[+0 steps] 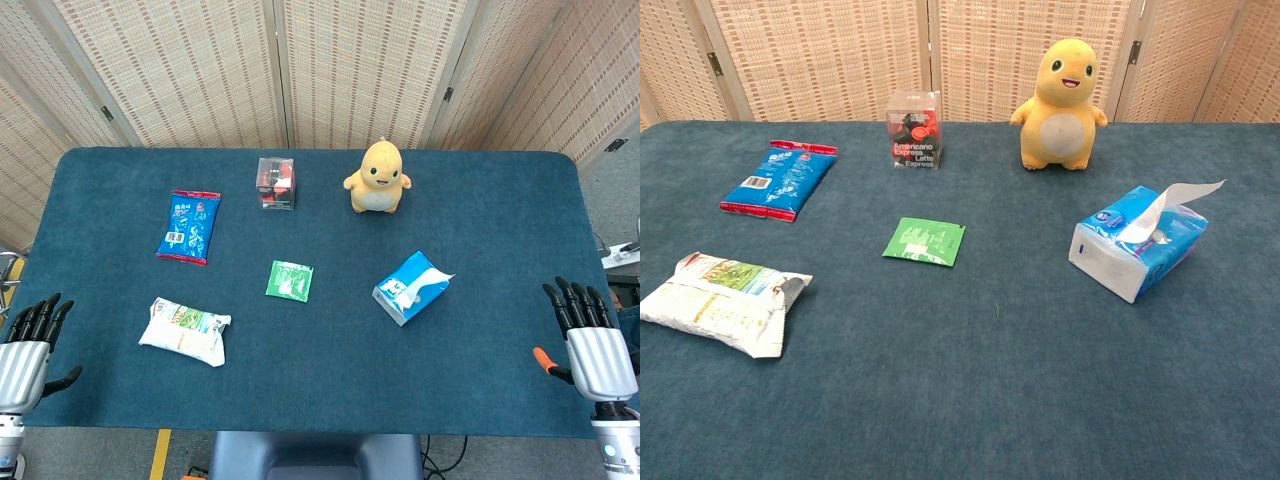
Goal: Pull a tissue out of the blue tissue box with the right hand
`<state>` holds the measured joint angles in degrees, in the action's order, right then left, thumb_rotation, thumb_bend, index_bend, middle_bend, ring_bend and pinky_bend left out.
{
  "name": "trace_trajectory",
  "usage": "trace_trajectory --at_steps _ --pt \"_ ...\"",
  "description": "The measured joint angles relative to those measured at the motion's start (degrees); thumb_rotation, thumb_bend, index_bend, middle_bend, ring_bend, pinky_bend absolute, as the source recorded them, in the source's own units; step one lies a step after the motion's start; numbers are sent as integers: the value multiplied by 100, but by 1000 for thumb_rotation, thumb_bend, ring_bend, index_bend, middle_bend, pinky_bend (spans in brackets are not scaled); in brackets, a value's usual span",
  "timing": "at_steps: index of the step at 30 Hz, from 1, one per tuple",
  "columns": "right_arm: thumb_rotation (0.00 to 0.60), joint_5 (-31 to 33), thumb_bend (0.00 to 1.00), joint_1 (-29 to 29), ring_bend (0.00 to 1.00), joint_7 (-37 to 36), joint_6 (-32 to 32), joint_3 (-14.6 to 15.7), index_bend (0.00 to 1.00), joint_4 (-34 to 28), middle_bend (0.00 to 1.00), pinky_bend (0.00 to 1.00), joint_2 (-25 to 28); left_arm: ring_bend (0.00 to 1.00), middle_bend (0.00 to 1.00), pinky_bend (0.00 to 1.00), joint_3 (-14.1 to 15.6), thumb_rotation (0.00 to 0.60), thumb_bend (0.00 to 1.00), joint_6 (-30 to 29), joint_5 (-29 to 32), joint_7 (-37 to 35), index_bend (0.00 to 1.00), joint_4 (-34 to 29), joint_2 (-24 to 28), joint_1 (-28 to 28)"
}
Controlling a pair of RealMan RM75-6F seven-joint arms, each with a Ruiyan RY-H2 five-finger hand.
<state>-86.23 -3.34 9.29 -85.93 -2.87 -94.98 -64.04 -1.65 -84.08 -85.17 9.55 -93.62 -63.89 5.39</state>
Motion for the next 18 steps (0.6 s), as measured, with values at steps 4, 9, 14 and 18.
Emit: trace_trajectory --at_steps 4,9,14,18 --pt "600 30 136 -3 0 -23 19 -14 0 -9 0 0 -4 0 0 119 -12 600 253 -29 -5 -27 0 -3 -2 -4" --pt "600 18 137 -7 0 -73 26 -16 0 11 0 0 -6 0 0 119 -10 600 251 -60 -35 -22 0 -10 -5 -10" --pt "600 -14 141 -17 0 -127 28 -17 0 42 0 0 -14 0 0 119 0 600 251 -46 -47 -2 0 -10 -14 -6" --pt "600 -43 183 -80 0 -173 65 -49 40 160 30 0 -80 0 0 120 8 600 249 -6 -23 18 0 -25 -9 1"
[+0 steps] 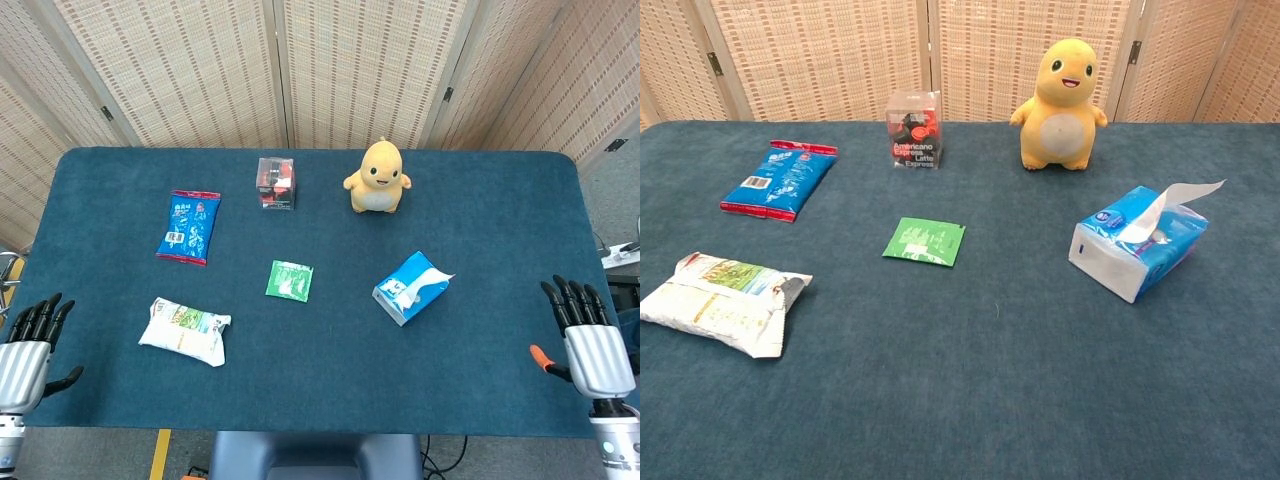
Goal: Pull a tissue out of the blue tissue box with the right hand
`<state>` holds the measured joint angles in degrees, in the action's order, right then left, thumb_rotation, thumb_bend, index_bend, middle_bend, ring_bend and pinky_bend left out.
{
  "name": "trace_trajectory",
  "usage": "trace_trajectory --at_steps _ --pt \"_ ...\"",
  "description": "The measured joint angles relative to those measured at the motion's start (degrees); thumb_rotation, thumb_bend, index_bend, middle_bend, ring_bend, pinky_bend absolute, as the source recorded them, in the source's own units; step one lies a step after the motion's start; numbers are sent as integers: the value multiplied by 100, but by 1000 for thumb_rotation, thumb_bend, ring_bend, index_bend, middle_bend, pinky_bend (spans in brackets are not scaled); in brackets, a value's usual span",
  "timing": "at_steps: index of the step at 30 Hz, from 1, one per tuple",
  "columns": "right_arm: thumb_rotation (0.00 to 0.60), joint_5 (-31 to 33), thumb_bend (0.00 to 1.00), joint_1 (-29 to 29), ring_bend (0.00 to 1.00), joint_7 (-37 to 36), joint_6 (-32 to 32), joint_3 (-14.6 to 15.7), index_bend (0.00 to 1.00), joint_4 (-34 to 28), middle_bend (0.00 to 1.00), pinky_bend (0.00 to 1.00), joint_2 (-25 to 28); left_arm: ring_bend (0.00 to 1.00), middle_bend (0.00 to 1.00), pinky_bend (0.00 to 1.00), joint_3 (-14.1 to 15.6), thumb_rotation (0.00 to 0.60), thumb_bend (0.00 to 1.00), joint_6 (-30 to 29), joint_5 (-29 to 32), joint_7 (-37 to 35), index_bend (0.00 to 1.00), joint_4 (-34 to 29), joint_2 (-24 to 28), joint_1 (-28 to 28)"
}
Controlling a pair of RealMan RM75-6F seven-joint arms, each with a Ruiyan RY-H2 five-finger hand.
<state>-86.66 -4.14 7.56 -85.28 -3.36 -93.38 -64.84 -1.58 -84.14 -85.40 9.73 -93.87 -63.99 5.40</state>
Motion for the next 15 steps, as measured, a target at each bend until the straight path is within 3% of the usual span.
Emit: trace_trajectory --at_steps 6,15 --pt "600 19 200 -313 4 -167 268 -186 236 314 205 2 -222 0 0 126 36 600 251 69 -22 73 0 -20 -3 25" --pt "600 677 200 -1083 10 353 1481 -501 241 406 227 7 -497 0 0 132 42 600 250 110 2 47 0 -37 0 39"
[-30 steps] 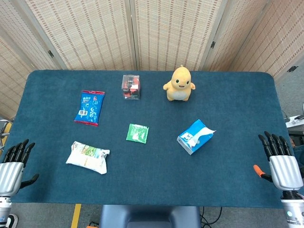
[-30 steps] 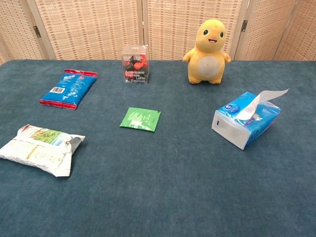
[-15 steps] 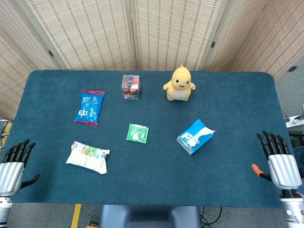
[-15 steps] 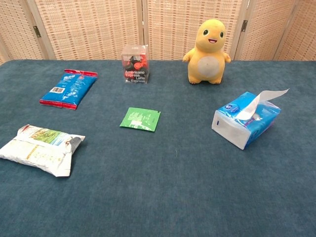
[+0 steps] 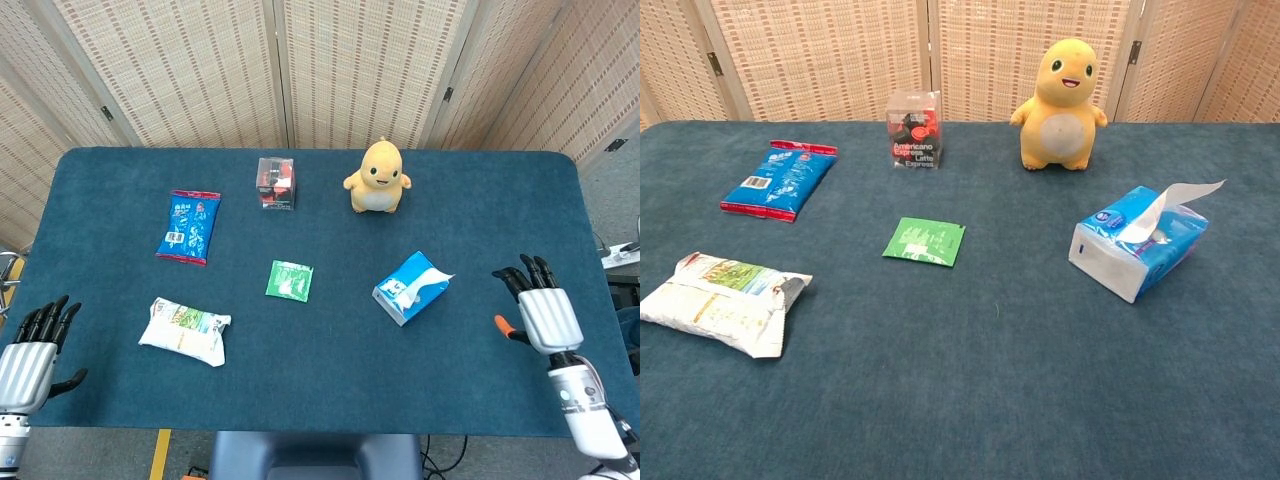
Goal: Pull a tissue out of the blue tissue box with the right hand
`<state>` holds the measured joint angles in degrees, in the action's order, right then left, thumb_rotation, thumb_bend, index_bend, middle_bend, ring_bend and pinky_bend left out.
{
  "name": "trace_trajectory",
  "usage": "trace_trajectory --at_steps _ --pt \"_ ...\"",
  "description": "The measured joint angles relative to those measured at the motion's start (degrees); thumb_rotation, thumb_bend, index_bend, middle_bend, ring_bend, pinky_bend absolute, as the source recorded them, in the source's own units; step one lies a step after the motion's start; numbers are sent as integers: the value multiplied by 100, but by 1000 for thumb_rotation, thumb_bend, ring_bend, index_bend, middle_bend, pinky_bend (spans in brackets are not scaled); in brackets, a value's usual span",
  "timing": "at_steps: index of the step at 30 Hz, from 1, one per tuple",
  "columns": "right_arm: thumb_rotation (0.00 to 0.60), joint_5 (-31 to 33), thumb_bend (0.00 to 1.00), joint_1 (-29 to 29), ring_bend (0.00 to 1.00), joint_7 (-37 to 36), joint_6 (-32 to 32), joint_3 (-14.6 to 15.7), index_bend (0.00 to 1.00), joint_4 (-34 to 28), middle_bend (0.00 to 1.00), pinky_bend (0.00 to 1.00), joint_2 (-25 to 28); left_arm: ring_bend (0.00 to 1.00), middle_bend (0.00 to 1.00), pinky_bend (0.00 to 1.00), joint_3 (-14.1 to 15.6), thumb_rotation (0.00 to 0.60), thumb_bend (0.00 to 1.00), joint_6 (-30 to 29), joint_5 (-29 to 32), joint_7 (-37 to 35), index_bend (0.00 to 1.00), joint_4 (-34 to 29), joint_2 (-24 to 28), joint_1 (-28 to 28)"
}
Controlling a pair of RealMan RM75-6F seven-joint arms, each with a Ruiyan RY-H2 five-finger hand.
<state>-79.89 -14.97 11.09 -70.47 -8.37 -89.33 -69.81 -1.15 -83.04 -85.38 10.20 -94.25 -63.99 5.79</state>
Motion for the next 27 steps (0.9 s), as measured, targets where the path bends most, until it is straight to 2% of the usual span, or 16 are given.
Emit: trace_trajectory --at_steps 8,16,18,21,27 --pt "600 613 200 -701 27 750 529 -349 253 68 248 7 -537 0 0 132 29 600 251 -6 -69 -57 0 17 1 3" --pt "600 973 200 -1021 31 1191 860 -357 266 -126 255 8 -759 0 0 133 36 600 252 -8 -83 -123 0 8 13 4" --pt "600 1079 226 -1109 44 1319 909 -349 303 -99 279 8 -875 0 0 133 39 600 252 -9 -90 -149 0 7 18 2" --pt "600 1118 327 -1223 99 1409 917 -358 418 88 365 51 -1079 0 0 133 50 600 252 -28 -134 -171 0 3 22 0" --pt "600 1141 404 -1490 108 1591 888 -374 531 619 437 61 -1597 0 0 133 72 600 252 -82 -223 -219 0 9 24 -10"
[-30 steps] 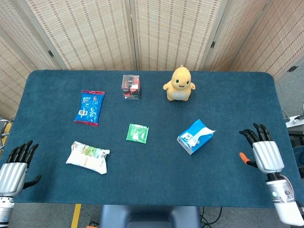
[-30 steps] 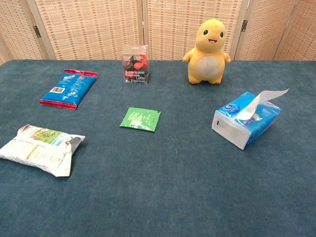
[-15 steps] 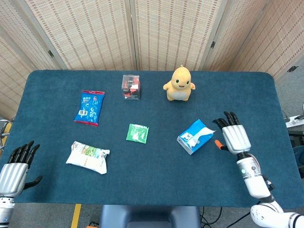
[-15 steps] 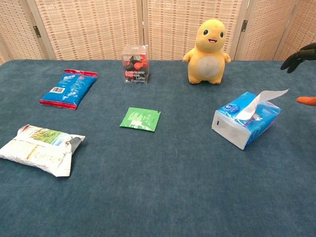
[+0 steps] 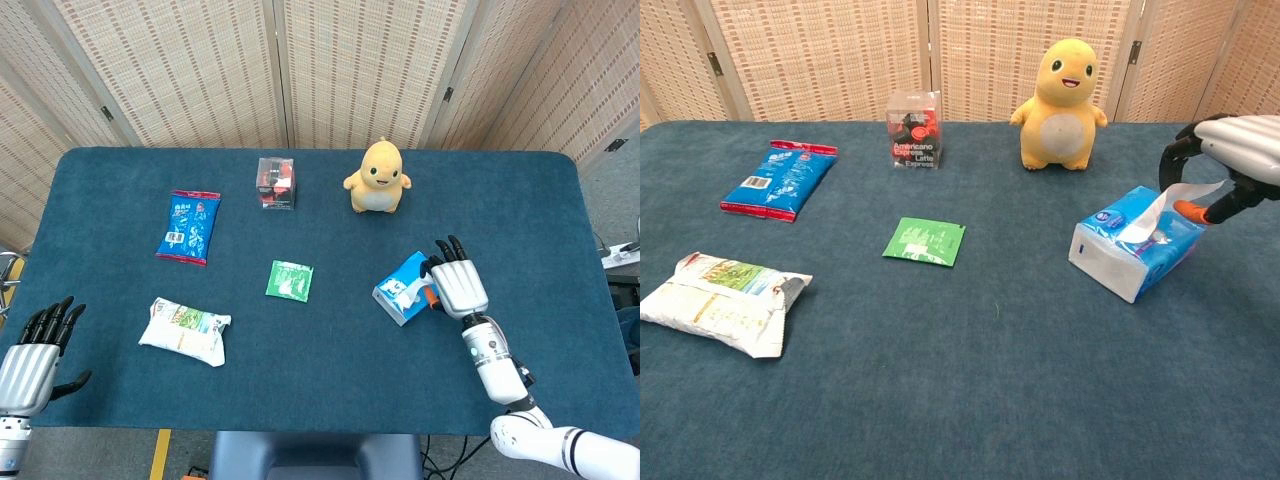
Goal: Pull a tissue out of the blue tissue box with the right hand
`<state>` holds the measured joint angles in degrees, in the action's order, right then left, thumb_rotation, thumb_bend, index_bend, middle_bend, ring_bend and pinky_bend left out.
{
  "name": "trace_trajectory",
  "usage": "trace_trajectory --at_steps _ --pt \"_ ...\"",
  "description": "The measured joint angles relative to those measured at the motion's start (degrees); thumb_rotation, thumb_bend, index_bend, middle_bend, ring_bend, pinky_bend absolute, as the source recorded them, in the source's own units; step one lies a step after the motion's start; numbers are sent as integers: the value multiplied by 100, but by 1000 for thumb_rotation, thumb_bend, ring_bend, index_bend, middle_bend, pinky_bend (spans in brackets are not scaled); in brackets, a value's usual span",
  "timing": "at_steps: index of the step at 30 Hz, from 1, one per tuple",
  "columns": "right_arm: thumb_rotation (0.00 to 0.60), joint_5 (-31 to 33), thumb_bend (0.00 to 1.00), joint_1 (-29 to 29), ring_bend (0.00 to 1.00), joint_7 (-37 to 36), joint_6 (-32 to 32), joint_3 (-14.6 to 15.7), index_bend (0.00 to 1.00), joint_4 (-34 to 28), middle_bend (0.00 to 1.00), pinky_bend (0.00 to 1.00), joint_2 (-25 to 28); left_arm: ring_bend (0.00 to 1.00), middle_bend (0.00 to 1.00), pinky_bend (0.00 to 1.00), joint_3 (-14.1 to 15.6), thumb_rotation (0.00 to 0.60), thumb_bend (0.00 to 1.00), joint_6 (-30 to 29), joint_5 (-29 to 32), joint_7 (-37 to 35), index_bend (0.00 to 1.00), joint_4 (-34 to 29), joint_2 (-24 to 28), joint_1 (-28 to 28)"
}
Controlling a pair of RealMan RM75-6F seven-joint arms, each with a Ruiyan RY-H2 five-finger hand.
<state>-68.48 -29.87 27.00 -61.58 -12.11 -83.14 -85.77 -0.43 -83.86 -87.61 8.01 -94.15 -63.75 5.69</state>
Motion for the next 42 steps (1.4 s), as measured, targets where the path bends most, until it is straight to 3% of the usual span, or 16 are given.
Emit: trace_trajectory --at_steps 5,10,16,22,28,33,40,42 --pt "600 -126 480 -44 122 81 -215 60 644 76 516 60 -125 0 0 135 5 600 250 3 -12 -87 0 12 10 1" --pt "600 -376 480 6 129 -62 -491 106 664 -26 535 61 -60 0 0 134 13 600 251 -8 -33 -95 0 18 10 -2" --pt "600 -857 479 146 133 -324 -940 129 672 -660 543 61 368 0 0 134 11 600 250 -9 -24 -74 0 13 6 -5" --pt "600 -1888 477 545 134 -752 -1959 238 672 -1658 547 60 1139 0 0 135 6 600 252 -9 -14 -50 0 6 3 -6" --pt "600 -2967 475 1234 134 -1130 -2880 799 672 -2155 542 61 1736 0 0 135 22 600 253 -41 -56 11 0 -23 2 -19" --pt "600 -3247 473 1725 134 -1394 -3050 1358 672 -1934 537 61 1840 0 0 135 38 600 253 -40 -74 55 0 -26 -12 -22" --pt "600 -3028 448 1954 132 -1721 -2867 1536 672 -1147 499 43 1608 0 0 135 46 600 251 -18 -77 93 0 -17 -32 -16" --pt "600 -2889 382 1986 98 -1790 -2741 1539 596 -958 417 11 1526 0 0 134 46 600 251 -13 -77 90 0 -15 -37 -14"
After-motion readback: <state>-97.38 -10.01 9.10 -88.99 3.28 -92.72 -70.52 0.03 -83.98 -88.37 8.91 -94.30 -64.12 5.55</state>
